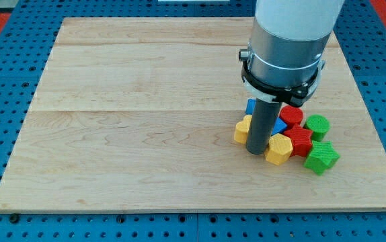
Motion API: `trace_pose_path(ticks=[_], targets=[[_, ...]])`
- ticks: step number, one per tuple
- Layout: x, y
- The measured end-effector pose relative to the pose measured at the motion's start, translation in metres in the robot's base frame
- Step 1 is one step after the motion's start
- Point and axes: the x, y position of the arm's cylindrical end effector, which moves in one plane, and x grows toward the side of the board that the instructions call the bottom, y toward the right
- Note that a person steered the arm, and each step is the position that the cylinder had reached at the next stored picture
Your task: Push the green star into the red star
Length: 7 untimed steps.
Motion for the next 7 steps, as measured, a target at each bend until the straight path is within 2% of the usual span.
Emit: trace_pose_path(ticks=[1, 3, 4, 5, 6, 7], targets=[[0.015, 0.000], [0.004, 0.004], [0.039, 0.004], [0.082, 0.047], [0.077, 0.117], [0.066, 0.149]])
